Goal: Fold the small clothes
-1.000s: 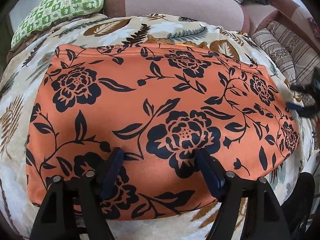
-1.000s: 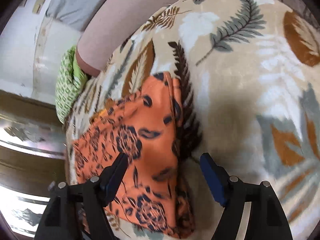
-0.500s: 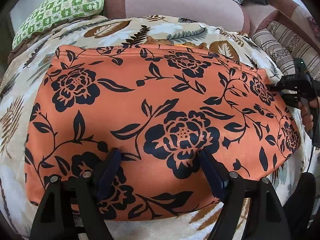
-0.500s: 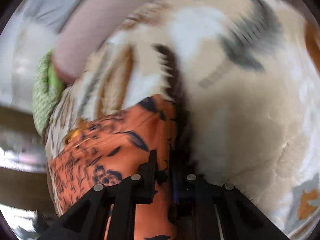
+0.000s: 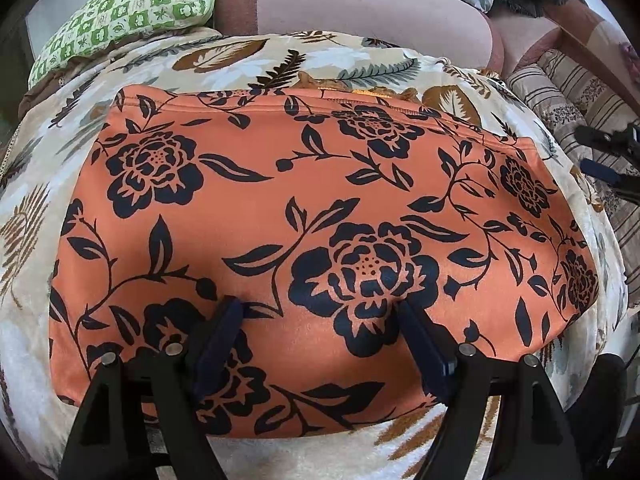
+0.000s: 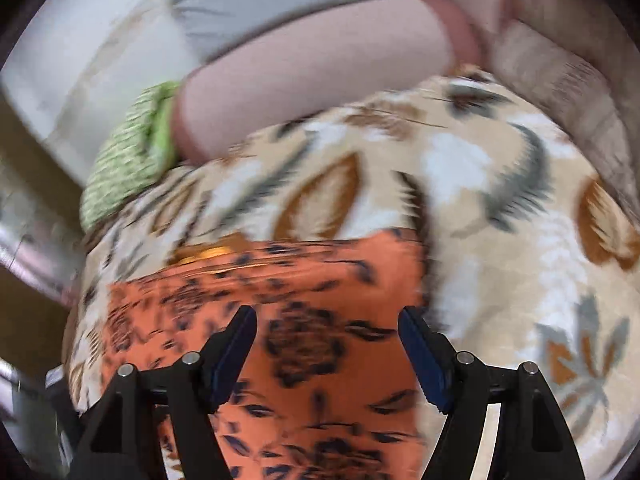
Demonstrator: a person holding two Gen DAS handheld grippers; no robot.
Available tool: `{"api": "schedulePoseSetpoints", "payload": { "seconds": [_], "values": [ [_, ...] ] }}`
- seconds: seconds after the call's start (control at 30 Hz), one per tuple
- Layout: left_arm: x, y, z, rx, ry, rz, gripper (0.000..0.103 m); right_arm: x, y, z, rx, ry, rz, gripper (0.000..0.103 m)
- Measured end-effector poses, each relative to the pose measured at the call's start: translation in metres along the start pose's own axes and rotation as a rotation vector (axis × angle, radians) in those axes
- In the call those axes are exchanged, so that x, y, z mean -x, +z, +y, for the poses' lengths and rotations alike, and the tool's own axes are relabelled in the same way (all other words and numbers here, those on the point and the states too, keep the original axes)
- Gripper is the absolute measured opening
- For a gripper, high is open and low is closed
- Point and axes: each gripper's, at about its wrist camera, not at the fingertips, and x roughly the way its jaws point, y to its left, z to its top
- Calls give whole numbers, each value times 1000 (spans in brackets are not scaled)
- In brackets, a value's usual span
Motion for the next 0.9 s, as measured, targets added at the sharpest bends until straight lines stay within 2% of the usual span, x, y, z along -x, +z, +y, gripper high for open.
{"api": "schedulePoseSetpoints", "payload": {
  "seconds": [0.13,0.2,0.3,0.33,0.4,0.47,0.53,0.57,0.6,0.63,0.67,0.7,0.73,0.9],
  "values": [
    [0,0,1,2,-8,1,81,-31,4,14,-8,31,32,77],
    [-1,0,1,-3,-6,0,81,-51,8,9,-23,67,57,77],
    [-2,0,0,-7,-8,-3,82,-93,3,-32,-171,-18,170,76],
    [-2,-1,-1,-12,-7,-2,82,-95,2,-50,-258,22,151,76],
    [3,0,0,-13,-9,0,82,-81,8,-48,-302,46,136,76],
    [15,2,6,25,-41,-34,82,-70,11,-34,-230,61,116,76],
    [36,4,21,72,-22,-106,82,-65,9,-24,-159,73,98,77],
    [43,4,29,94,-7,-132,82,-71,6,-26,-149,46,116,79],
    [48,3,39,118,11,-148,82,-85,1,-35,-160,-16,173,80],
    [47,2,52,149,53,-137,82,-94,-1,-43,-183,-26,200,80],
    [33,0,69,186,106,-66,82,-92,-2,-47,-214,-1,172,80],
    [21,-3,81,209,113,2,81,-87,1,-45,-225,3,154,80],
    [14,-8,92,223,86,26,76,-81,4,-39,-222,6,154,80],
    [65,-11,91,198,23,-132,76,-41,-3,-6,-107,50,106,80]
  ]
}}
